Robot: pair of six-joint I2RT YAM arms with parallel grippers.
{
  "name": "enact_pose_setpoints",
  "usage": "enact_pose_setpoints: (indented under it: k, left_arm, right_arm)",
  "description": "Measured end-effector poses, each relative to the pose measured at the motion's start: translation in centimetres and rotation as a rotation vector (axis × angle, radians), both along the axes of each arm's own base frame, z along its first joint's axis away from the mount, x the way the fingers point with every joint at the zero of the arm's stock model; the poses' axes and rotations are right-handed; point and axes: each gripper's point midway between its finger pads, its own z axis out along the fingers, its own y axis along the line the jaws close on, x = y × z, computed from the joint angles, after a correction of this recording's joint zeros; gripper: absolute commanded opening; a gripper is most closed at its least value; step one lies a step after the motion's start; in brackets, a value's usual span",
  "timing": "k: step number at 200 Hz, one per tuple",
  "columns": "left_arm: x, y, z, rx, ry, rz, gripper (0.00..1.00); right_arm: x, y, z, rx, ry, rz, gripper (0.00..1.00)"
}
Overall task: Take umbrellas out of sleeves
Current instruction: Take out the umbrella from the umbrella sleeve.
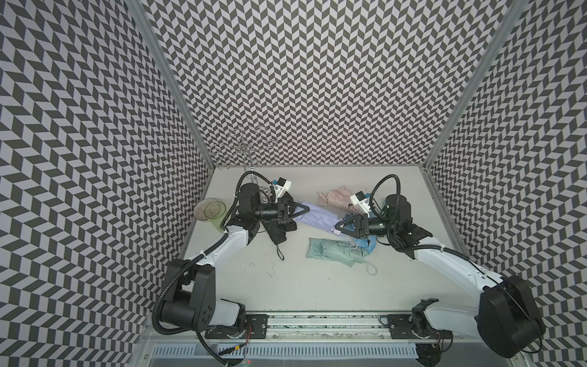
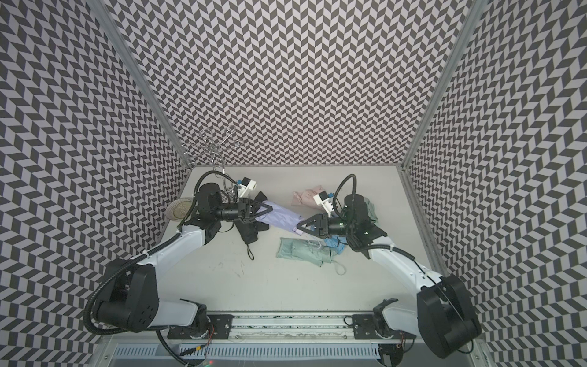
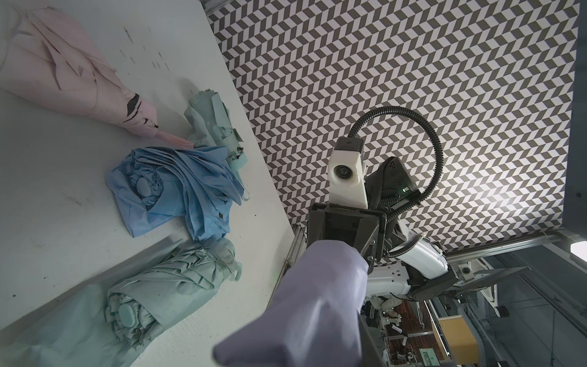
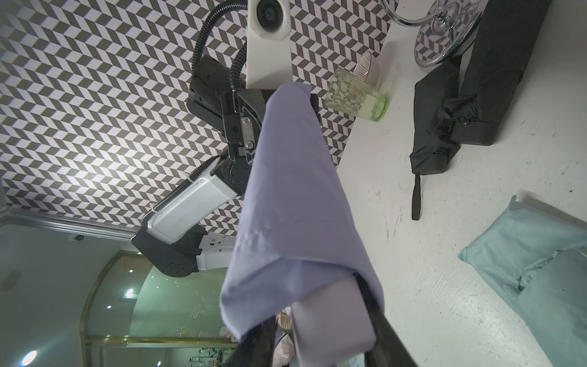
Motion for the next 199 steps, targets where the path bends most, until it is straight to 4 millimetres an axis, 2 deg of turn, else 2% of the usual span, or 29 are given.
enact_pose_setpoints:
  k: [19,53,68,72,86,97,102,121,163,199]
  left_arm:
    - [-0.3,-0.3,-0.1,0.003,0.006,-0.01,0.0]
    - [-0.3,-0.2,-0.3,0.005,0.015,-0.01,0.0]
    - [-0.4,-0.2,-0.4,0.007,0.019,-0.014,0.0]
    - [-0.3,-0.1,-0.4,0.008,0.018,-0.014,0.06]
    - [-0.3,0.0,-0.5,0.015,0.021,-0.012,0.4]
    - [-0.1,0.0,-0.5,0.025,0.011,-0.005,0.61]
    - [0.1,0.1,-0.6,0.031,0.01,0.001,0.67]
    - [0.5,0.5,-1.0,0.052,0.018,0.02,0.77]
    - [1.5,1.4,-2.4,0.111,0.026,0.067,0.79]
    - [2.3,1.8,-2.4,0.18,-0.021,0.096,0.68]
  right_arm:
    - [0.2,0.3,0.0,0.004,-0.005,0.005,0.39]
    - [0.4,0.5,-0.3,0.004,0.005,0.014,0.22]
    - [0.3,0.5,-0.2,0.009,-0.006,0.022,0.19]
    - [0.3,0.5,-0.2,0.009,-0.007,0.023,0.19]
    - [0.3,0.5,-0.2,0.008,-0.009,0.025,0.17]
    - [0.3,0.5,-0.2,0.008,-0.013,0.026,0.15]
    - [0.3,0.5,-0.2,0.008,-0.016,0.023,0.14]
    - [0.5,0.5,-0.3,0.003,-0.013,0.017,0.12]
    - [1.0,0.6,-0.9,-0.013,0.006,0.012,0.1]
    - [1.5,0.8,-0.9,-0.025,0.005,0.017,0.1]
